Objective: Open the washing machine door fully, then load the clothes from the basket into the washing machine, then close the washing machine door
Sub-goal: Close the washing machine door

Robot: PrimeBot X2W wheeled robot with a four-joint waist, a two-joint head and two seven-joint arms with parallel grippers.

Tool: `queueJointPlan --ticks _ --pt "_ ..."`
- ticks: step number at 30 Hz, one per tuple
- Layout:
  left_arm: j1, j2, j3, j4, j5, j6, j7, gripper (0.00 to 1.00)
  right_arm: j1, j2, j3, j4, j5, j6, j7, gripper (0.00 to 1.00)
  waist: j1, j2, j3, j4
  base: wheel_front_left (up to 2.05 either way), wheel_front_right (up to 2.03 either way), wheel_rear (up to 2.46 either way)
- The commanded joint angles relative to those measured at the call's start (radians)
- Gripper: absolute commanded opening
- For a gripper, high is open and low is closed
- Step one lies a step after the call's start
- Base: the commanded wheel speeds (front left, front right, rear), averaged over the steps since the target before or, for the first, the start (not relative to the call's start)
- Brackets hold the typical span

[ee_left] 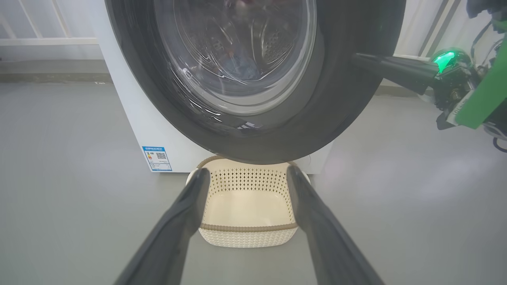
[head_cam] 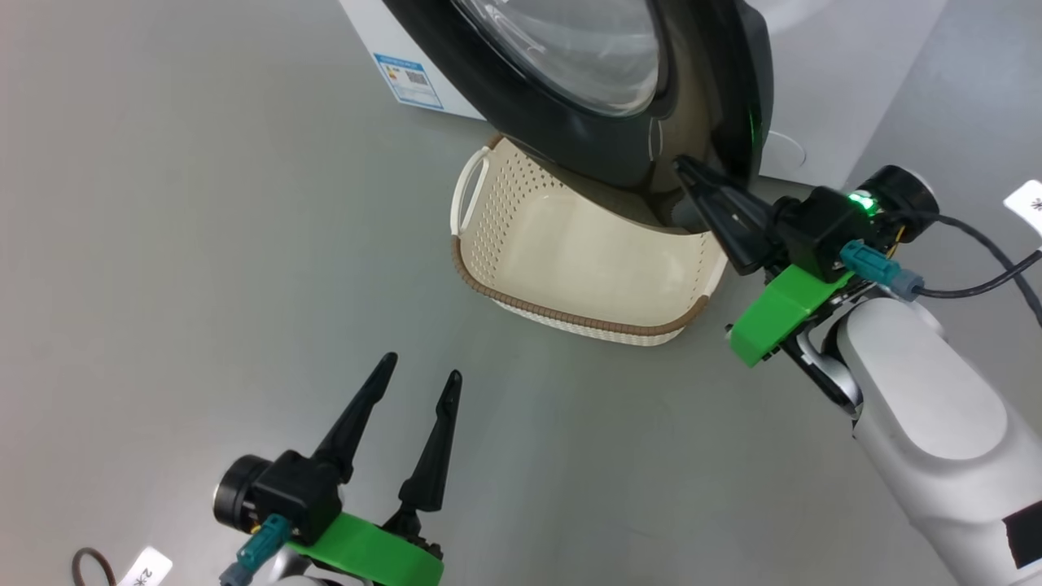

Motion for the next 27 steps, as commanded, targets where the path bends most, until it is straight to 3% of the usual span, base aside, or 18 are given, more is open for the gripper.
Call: queueJointPlan --ticks 1,12,27 --pt "-0.028 0.012 0.027 -0.027 -0.012 0.007 -0.006 1.00 -0.012 0.012 -0.001 -0.013 -0.002 0.002 -0.012 0.00 0.0000 -0.0001 0.009 0.007 0.00 0.00 0.00" --pt "-0.053 0.012 0.004 -0.044 -0.036 0.026 -0.006 1.00 -0.067 -0.004 -0.084 0.023 -0.032 0.002 -0.012 0.00 0.0000 -0.0001 0.065 0.019 0.00 0.00 0.00" --pt "-0.103 0.012 -0.059 -0.074 -0.099 0.058 -0.006 1.00 -0.270 -0.093 -0.185 0.100 -0.054 0.002 -0.012 0.00 0.0000 -0.0001 0.198 0.067 0.00 0.00 0.00"
